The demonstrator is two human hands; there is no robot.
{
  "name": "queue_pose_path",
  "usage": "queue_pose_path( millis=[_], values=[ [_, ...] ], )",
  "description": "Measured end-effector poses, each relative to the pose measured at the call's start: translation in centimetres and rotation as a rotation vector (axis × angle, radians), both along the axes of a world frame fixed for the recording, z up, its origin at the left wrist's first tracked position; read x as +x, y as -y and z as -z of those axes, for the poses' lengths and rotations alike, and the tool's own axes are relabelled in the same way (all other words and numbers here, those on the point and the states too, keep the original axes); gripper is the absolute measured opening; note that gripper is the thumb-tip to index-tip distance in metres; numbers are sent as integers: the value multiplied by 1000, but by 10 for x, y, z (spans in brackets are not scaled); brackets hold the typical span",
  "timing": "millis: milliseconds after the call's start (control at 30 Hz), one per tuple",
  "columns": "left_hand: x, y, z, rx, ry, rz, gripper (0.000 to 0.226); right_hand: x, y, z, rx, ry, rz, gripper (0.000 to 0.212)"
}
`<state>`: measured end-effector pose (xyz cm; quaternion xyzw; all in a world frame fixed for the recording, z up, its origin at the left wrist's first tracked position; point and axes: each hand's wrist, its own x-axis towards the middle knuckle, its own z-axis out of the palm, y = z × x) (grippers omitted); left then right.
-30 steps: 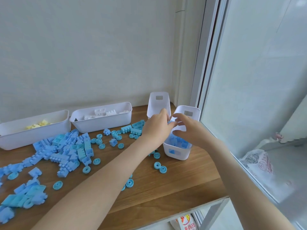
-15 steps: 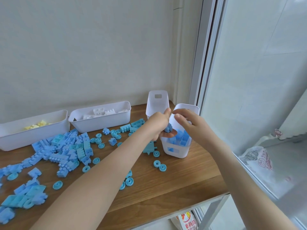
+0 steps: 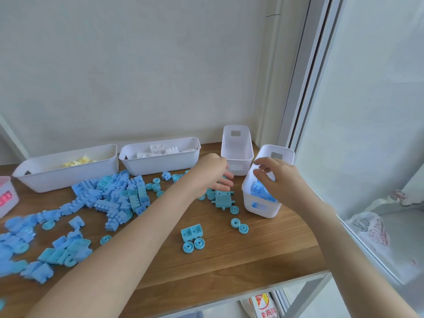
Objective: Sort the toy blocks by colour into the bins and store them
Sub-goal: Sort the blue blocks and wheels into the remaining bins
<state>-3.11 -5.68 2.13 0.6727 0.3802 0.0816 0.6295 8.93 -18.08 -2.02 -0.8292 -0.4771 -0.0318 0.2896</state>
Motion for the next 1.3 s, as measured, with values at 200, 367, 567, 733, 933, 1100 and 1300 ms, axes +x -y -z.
queue_pose_path(
  millis=[200,367,567,733,933,1100,1300],
  values=[
    [-82,-47,4,66,57,-182,29,-38,-35,-14,34,-32,-178,30],
    [-159,-79,10,151,-44,-251,26,-73,-74,-13,-80,-71,-356,33],
    [-234,-106,12,342,-158,-294,25,-113,-123,-6,-183,-85,-525,34],
    [-282,-120,30,480,-309,-251,16,-129,-153,10,-274,-184,-542,50],
    [-316,-122,41,541,-308,-252,16,-149,-167,25,-296,-97,-574,40],
    [-344,-122,50,825,-530,-176,31,-191,-174,23,-325,-93,-780,34],
    [-372,-116,71,905,-671,-251,53,-246,-173,18,-310,-54,-1053,46]
  ],
)
